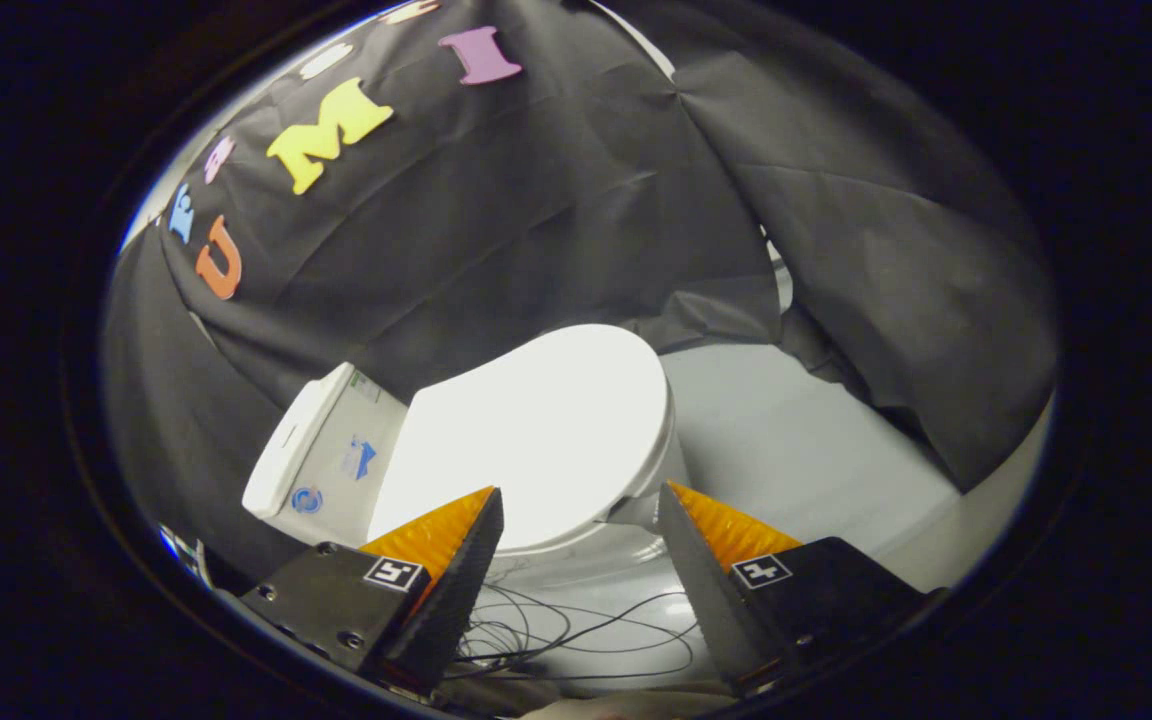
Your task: Open the toilet lid.
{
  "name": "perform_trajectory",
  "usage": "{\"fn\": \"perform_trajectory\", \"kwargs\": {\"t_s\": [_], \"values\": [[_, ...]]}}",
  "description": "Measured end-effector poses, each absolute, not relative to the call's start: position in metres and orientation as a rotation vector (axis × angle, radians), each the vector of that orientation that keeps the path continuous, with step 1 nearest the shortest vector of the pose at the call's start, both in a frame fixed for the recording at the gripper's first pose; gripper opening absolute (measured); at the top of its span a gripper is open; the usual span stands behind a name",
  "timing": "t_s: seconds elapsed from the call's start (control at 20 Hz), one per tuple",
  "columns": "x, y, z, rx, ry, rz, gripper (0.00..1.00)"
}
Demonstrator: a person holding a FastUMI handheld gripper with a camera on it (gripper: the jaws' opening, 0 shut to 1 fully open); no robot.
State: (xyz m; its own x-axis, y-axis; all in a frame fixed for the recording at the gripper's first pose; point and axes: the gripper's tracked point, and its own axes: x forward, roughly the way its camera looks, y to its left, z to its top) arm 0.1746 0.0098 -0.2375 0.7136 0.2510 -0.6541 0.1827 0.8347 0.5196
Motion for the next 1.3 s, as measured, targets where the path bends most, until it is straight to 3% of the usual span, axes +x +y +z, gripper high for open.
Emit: {"fn": "perform_trajectory", "kwargs": {"t_s": [0.75,1.05,1.25,1.3], "values": [[0.188,-0.016,-0.331,0.730,0.933,-0.112,0.97],[0.192,-0.002,-0.342,0.903,0.977,-0.058,0.95],[0.192,-0.002,-0.351,0.918,0.985,-0.057,0.91],[0.192,-0.002,-0.354,0.926,1.000,-0.063,0.85]]}}
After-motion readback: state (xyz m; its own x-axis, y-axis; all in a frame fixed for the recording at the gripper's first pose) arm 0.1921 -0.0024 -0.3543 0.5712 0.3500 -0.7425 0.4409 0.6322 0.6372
